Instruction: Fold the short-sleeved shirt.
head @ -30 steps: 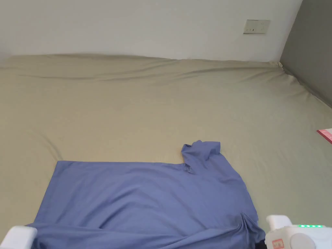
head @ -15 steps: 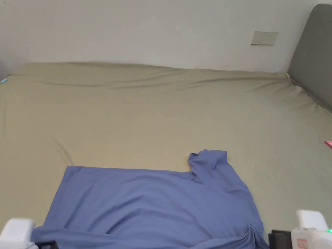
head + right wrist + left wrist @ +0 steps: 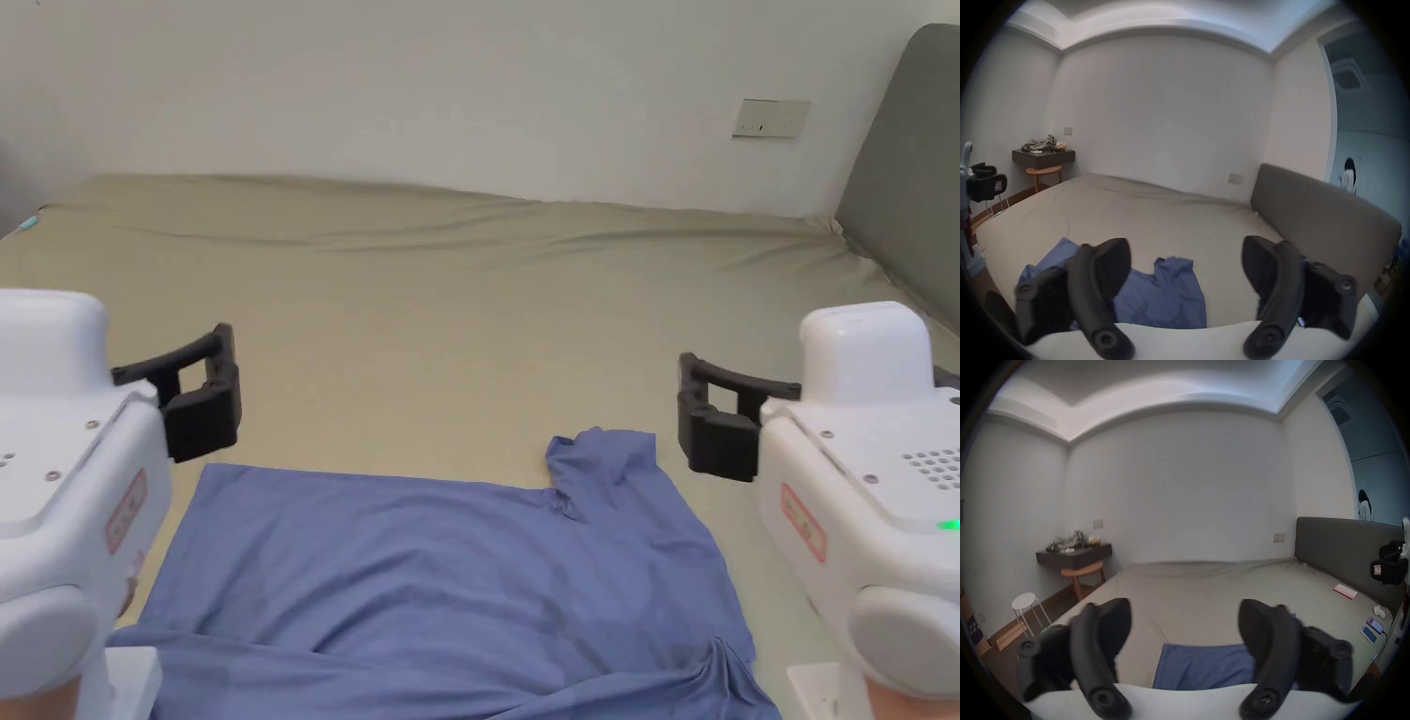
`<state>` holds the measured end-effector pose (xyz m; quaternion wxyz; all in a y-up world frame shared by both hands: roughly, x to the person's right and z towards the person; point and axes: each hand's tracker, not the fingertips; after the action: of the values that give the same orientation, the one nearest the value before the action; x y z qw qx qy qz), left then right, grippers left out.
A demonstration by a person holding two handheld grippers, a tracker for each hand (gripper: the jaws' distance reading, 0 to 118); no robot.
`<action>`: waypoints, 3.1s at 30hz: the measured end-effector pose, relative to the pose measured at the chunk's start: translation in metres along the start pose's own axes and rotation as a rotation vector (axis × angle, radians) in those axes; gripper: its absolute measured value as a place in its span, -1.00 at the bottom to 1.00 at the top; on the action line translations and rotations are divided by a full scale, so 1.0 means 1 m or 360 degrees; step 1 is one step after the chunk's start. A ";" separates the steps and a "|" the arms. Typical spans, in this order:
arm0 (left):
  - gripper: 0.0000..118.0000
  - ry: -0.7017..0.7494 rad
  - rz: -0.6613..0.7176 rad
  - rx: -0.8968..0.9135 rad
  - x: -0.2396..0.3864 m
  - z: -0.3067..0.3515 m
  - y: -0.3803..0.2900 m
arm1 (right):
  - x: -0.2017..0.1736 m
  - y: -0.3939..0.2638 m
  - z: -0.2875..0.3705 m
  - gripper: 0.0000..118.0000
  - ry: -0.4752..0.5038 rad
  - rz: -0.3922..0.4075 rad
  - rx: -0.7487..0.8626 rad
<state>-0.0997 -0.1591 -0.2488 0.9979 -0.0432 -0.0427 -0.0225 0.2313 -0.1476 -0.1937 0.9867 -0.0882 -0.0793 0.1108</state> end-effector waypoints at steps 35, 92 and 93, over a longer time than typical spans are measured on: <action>0.97 0.0050 -0.0080 -0.1013 -0.050 -0.209 -0.183 | -0.019 -0.091 -0.109 -1.00 0.0067 0.0026 -0.0384; -1.00 -0.0015 -0.0168 -0.0871 -0.054 -0.180 -0.140 | 0.077 -0.193 -0.296 -0.98 0.0301 -0.0246 -0.1342; -1.00 -0.0016 -0.0170 -0.0866 -0.056 -0.177 -0.134 | 0.081 -0.183 -0.287 -0.98 0.0320 -0.0240 -0.1330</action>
<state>-0.1473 -0.3055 -0.4178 0.9468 -0.3075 -0.0423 -0.0856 0.3976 -0.3495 -0.4265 0.8744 -0.4843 -0.0270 -0.0123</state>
